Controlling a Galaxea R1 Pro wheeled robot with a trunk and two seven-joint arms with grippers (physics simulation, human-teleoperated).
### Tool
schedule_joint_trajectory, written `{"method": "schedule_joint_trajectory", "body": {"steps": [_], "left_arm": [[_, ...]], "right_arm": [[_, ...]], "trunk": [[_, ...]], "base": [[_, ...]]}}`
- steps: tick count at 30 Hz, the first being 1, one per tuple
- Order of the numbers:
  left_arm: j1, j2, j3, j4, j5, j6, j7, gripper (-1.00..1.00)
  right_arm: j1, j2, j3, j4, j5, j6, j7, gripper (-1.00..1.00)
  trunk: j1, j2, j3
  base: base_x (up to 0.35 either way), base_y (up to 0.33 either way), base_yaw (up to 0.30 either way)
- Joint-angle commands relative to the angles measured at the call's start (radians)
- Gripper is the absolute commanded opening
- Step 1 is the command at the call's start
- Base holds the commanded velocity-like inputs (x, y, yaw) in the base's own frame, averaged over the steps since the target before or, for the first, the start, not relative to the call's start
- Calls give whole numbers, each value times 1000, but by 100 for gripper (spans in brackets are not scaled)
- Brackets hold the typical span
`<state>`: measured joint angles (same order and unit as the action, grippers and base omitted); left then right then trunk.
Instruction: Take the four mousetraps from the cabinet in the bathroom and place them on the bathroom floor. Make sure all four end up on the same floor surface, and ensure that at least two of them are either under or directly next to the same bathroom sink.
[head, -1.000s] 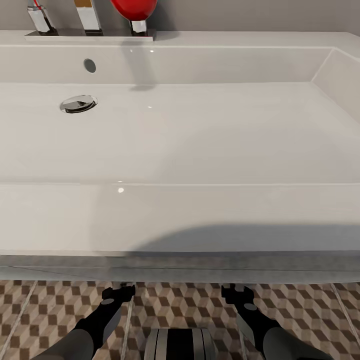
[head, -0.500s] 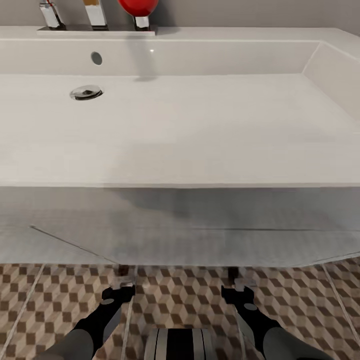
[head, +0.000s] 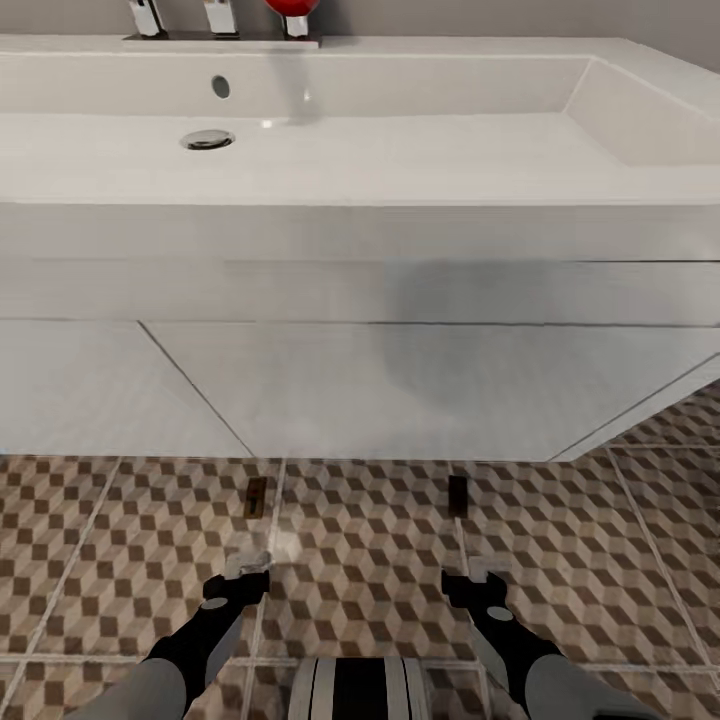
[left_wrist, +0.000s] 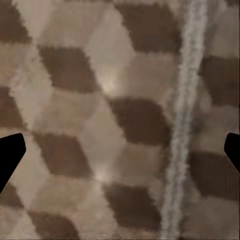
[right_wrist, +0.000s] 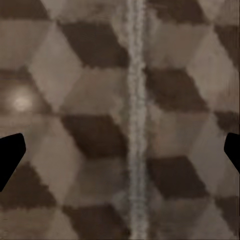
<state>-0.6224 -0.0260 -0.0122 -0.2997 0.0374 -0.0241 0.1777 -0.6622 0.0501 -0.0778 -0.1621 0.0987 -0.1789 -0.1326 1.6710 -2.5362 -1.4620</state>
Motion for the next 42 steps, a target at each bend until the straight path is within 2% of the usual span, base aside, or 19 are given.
{"method": "schedule_joint_trajectory", "body": {"steps": [1, 8, 27, 42], "left_arm": [[0, 0, -2, 1, 4, -3, 3, 100], [0, 0, -3, 1, 4, -4, 3, 100], [0, 0, -3, 1, 4, -3, 3, 100], [0, -1, -1, 1, 4, -3, 3, 100]], "right_arm": [[0, 1, -8, 1, 10, -3, -2, 100], [0, 1, -8, 1, 10, -4, -2, 100], [0, 0, -8, 1, 10, -4, -2, 100], [0, 2, -8, 1, 10, -4, -2, 100]], "trunk": [[-1, 0, -1], [-1, 0, -1], [-1, 0, -1], [-1, 0, -1]], "base": [[-297, 0, 0], [-159, 0, 0], [-40, 0, 0], [-288, 0, 0]]}}
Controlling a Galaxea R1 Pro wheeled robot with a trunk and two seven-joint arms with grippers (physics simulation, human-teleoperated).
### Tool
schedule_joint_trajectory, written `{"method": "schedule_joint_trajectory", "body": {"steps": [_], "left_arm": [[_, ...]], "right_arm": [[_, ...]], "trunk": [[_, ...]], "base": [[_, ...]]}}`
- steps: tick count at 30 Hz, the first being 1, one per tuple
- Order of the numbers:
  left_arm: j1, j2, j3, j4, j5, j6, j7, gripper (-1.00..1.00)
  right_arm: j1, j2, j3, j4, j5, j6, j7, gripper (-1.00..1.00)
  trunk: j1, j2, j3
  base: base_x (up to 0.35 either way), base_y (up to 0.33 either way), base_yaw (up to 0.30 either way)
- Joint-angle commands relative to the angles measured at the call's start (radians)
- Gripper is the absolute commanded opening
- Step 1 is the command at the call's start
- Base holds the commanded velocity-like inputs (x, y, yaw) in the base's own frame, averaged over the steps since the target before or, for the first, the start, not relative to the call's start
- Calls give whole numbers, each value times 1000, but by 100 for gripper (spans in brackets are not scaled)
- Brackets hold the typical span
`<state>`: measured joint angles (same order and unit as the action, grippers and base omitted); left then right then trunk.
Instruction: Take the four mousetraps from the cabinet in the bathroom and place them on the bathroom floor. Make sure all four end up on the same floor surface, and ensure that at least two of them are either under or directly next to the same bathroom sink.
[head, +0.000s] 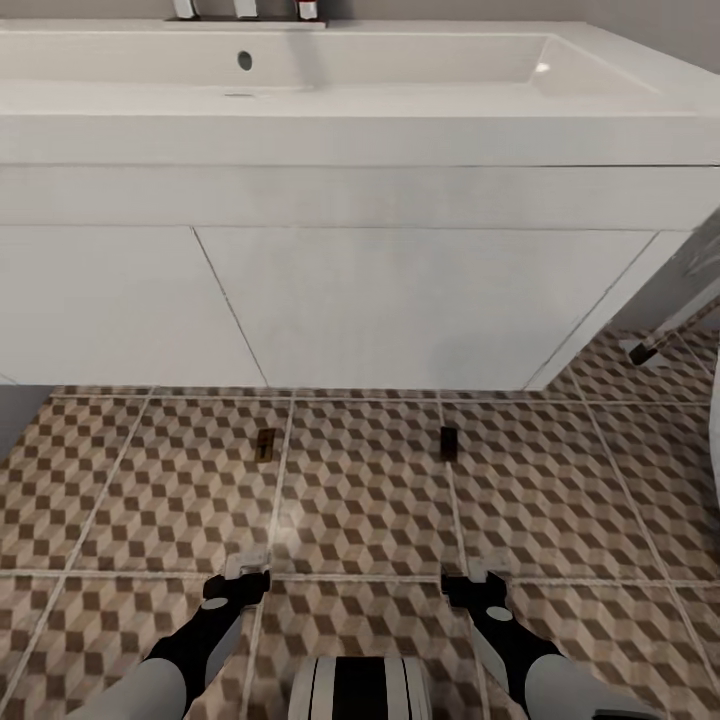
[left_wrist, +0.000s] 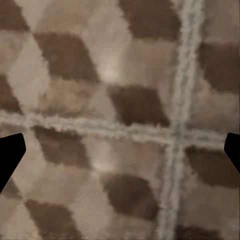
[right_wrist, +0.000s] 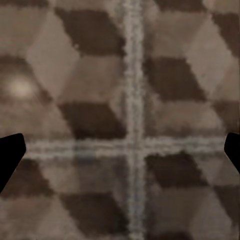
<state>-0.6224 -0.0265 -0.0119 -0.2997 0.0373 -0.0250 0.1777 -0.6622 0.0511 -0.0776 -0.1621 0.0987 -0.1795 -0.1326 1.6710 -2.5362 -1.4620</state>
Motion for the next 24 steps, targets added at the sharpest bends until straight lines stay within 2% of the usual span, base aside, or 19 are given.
{"method": "schedule_joint_trajectory", "body": {"steps": [1, 19, 24], "left_arm": [[0, 0, -2, 1, 4, -3, 3, 100], [0, 0, 0, 0, 4, -4, 2, 100], [0, 0, 1, -1, 4, -4, 2, 100]], "right_arm": [[0, 0, -8, 1, 10, -3, -2, 100], [1, 2, -6, -10, 11, -3, -2, 100], [1, 5, -2, -12, 12, -4, -2, 100]], "trunk": [[-1, 0, -1], [-1, 0, -1], [-1, 0, -1]], "base": [[-330, 0, 0], [-318, 0, 0], [-217, 0, 0]]}}
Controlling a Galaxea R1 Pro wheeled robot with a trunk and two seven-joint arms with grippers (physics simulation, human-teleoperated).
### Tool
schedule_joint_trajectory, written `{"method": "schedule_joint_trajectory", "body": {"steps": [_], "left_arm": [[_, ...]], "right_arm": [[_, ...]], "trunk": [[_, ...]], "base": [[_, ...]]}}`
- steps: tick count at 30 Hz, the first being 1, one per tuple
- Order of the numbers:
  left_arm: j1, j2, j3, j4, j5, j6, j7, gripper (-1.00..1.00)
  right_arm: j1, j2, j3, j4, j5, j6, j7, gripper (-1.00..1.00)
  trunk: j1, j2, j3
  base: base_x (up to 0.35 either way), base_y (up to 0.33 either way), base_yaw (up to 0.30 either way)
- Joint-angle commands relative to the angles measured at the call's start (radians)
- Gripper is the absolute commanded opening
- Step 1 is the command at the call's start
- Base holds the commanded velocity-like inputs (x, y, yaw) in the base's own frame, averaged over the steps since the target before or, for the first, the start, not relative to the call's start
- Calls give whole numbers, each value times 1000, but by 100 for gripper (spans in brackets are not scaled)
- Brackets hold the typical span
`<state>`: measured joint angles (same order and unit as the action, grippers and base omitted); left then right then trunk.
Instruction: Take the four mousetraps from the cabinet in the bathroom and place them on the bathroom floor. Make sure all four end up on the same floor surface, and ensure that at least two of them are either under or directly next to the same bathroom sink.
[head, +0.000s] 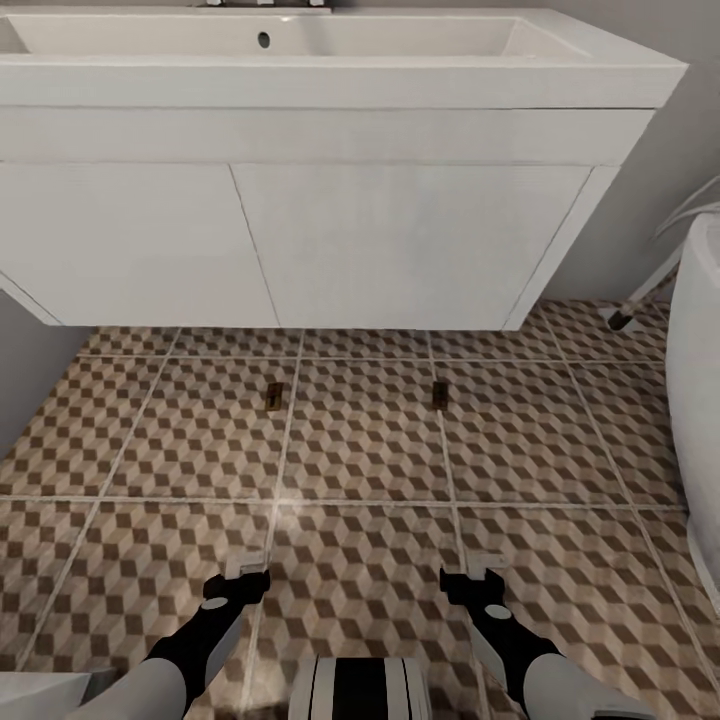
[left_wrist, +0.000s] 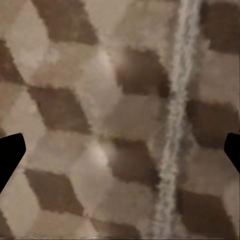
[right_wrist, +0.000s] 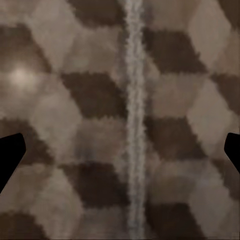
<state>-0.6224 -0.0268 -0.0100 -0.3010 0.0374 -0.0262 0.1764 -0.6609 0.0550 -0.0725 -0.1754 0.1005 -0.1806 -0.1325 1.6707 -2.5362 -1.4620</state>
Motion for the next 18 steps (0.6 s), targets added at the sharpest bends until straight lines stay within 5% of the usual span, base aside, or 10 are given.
{"method": "schedule_joint_trajectory", "body": {"steps": [1, 18], "left_arm": [[0, 0, -1, 1, 4, -3, 3, 100], [0, 0, 1, 0, 4, -19, 4, 100]], "right_arm": [[0, 1, -7, 1, 11, -3, -3, 100], [0, 3, -8, -8, 14, -3, -3, 100]], "trunk": [[0, 0, -1], [0, 0, -1]], "base": [[-121, 0, 0], [-30, 0, 0]]}}
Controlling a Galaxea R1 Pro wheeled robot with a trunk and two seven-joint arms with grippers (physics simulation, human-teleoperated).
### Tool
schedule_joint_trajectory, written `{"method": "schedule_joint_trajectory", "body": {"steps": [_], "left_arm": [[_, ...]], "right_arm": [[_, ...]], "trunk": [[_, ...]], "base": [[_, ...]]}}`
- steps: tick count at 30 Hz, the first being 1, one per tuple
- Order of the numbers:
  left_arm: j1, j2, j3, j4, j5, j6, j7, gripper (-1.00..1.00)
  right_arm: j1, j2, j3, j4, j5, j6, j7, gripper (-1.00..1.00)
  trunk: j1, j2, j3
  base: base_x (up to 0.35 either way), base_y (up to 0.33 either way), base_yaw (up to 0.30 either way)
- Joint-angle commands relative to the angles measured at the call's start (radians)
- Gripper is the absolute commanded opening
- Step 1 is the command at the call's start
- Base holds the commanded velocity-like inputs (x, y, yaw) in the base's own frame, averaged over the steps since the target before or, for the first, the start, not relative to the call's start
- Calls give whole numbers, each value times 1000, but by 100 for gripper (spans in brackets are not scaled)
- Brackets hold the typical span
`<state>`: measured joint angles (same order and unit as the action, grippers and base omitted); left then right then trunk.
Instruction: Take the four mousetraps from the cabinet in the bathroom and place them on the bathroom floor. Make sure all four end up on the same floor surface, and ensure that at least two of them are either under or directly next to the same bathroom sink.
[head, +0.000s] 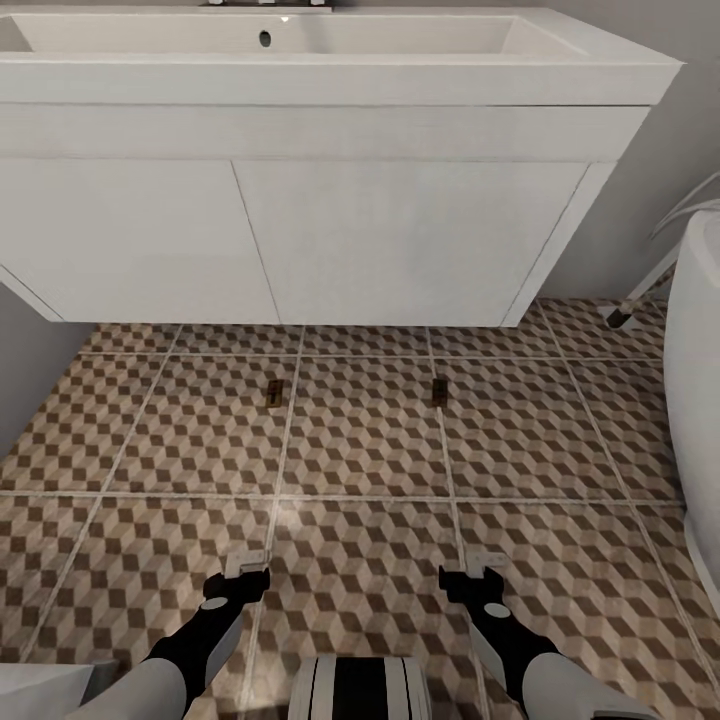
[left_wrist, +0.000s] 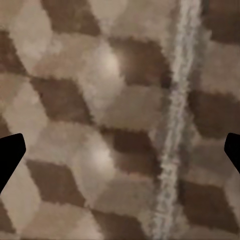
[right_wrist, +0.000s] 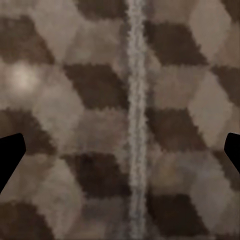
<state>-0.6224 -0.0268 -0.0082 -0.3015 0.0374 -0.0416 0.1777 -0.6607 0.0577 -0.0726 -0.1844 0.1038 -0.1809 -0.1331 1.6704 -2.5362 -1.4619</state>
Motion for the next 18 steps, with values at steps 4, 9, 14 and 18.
{"method": "schedule_joint_trajectory", "body": {"steps": [4, 9, 14, 18], "left_arm": [[0, 0, -1, 1, 4, -6, 3, 100], [0, 1, -1, 1, 5, -6, 3, 100], [0, 1, 0, 1, 5, -6, 3, 100], [0, 1, 0, 2, 9, -6, 2, 100]], "right_arm": [[0, 2, -7, -4, 12, -2, -3, 100], [0, 2, -6, -20, 13, -1, -3, 100], [0, 2, -7, -38, 15, 2, -3, 100], [0, 2, -6, -55, 15, 4, -7, 100]], "trunk": [[0, 0, -1], [0, 0, -1], [0, 0, -1], [0, 0, -1]], "base": [[-3, 0, 0], [-1, 0, 0], [0, 0, 0], [0, 0, 0]]}}
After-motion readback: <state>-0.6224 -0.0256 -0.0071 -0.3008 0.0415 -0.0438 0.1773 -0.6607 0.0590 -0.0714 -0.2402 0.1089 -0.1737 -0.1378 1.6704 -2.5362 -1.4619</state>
